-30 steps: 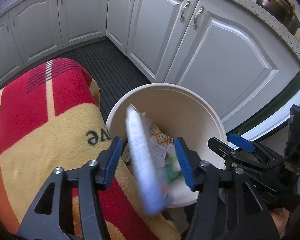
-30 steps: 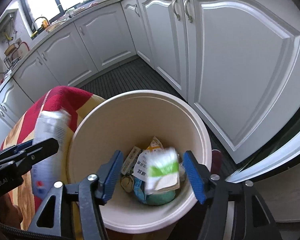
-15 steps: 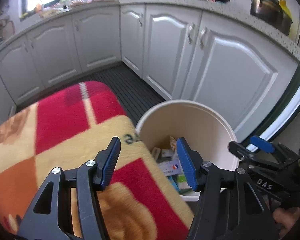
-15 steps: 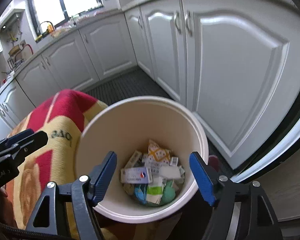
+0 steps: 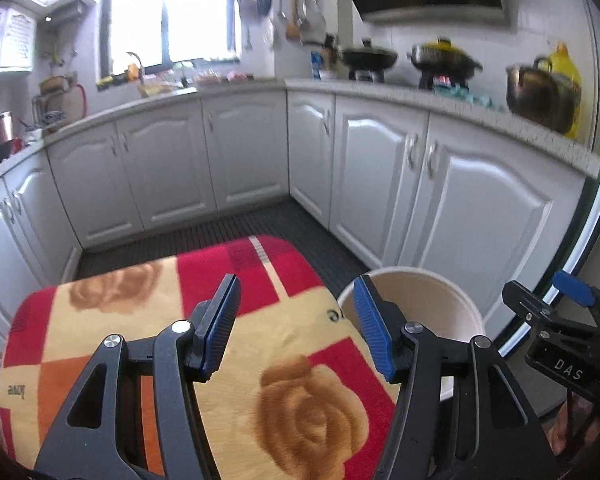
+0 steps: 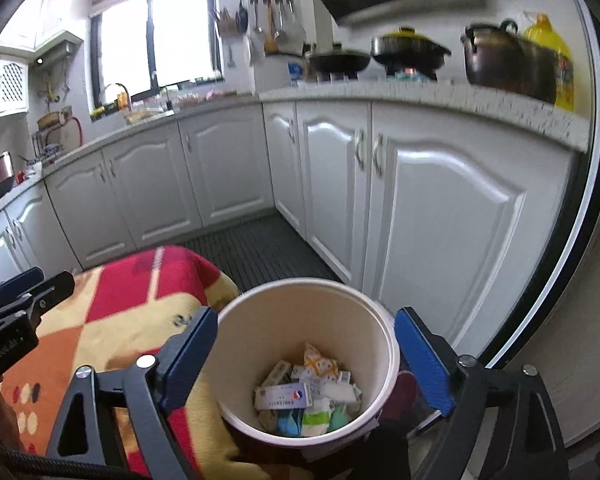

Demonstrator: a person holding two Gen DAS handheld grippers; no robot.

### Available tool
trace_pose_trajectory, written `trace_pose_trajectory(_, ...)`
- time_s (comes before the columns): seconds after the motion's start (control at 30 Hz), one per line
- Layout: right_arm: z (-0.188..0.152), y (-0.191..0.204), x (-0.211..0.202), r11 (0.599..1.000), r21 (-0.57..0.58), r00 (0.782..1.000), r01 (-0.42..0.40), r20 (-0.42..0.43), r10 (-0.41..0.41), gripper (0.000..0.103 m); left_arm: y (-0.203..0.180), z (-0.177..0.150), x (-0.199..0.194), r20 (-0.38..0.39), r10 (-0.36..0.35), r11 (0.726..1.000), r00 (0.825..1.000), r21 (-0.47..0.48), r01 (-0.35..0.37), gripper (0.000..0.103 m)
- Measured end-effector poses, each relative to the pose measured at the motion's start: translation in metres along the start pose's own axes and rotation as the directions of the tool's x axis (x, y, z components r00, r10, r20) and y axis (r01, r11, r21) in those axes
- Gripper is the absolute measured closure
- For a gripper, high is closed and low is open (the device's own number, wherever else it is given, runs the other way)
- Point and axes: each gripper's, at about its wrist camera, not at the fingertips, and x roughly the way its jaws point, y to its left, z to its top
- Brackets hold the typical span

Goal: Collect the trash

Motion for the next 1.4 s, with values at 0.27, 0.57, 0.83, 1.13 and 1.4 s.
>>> trace_pose_trajectory(0.27,0.007,0.003,-0.040,0.998,0.060,0.995,-0.021,0.095,0.015,0.012,0.020,0.001,-0.046,0.100,0.021,1.000,0.995,-0.026,-0.018,0.029)
trace_pose_trajectory(0.57,0.007,0.009,-0.066,0.998,0.058,0.988,-0.025,0.152,0.016,0.003,0.029,-0.004,-0.074,0.156,0.021,0.999,0.988,-0.041,-0.015,0.022)
trace_pose_trajectory(0.83,0.006,0.014,-0.083,0.999,0.044,0.981,-0.018,0.192,0.009,0.003,0.032,-0.006,-0.083,0.173,0.028,0.998,0.985,-0.059,-0.018,0.022)
trace_pose_trajectory(1.13,0.005,0.023,-0.090,1.000,0.006,0.980,-0.013,0.199,0.011,0.002,0.029,-0.008,-0.085,0.172,0.044,0.998,0.984,-0.058,-0.035,0.022)
trace_pose_trajectory(1.4,0.005,0.028,-0.098,1.000,-0.011,0.975,-0.012,0.220,0.014,0.002,0.028,-0.009,-0.084,0.163,0.064,0.997,0.985,-0.064,-0.054,0.022)
